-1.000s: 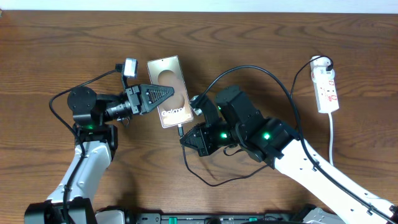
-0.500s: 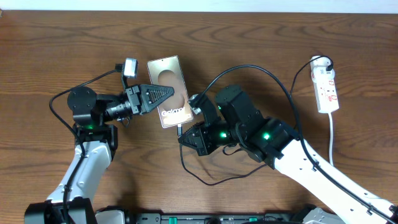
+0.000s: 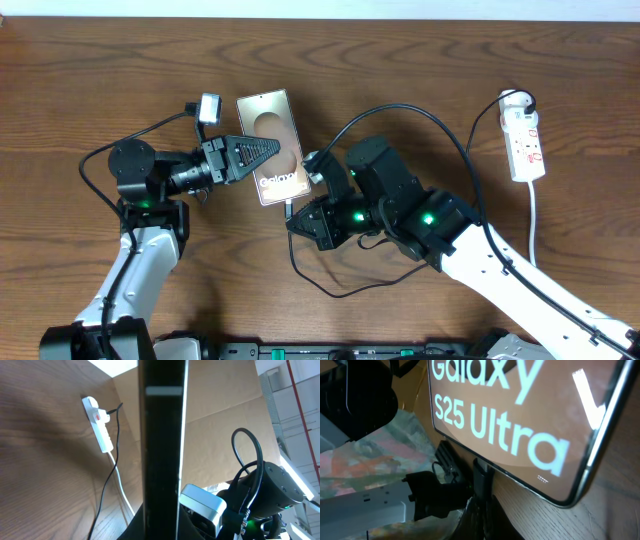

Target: Plug charger to phone and switch on socket

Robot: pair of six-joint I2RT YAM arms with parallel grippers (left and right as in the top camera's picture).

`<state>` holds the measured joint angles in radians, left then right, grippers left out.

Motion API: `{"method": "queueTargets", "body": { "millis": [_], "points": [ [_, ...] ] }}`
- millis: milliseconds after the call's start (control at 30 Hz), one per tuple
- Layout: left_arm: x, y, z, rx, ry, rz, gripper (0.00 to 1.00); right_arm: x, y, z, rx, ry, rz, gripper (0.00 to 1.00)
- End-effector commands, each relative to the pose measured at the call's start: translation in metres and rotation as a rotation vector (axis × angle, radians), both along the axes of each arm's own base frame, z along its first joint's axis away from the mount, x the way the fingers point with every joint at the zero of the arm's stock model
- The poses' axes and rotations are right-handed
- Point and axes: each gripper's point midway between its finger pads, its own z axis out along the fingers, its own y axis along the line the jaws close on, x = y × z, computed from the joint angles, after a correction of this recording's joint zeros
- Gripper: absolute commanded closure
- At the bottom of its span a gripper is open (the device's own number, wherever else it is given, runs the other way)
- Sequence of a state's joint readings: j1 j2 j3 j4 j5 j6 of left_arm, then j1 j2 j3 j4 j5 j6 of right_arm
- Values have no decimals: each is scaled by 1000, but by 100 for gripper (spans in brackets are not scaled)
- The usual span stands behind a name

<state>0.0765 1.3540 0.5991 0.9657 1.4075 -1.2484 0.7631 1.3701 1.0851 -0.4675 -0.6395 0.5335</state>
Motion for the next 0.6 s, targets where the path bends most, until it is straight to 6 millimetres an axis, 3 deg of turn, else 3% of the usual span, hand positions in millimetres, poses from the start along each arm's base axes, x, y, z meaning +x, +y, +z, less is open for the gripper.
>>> {"method": "queueTargets", "body": {
  "millis": [0,567],
  "points": [
    [-6,-3,11,16,-66,-45,93,4,3,5,18,-32,5,99],
    [-16,-5,9,30,-92,-103,93,8,2,4,6,-147,55,99]
  ]
}}
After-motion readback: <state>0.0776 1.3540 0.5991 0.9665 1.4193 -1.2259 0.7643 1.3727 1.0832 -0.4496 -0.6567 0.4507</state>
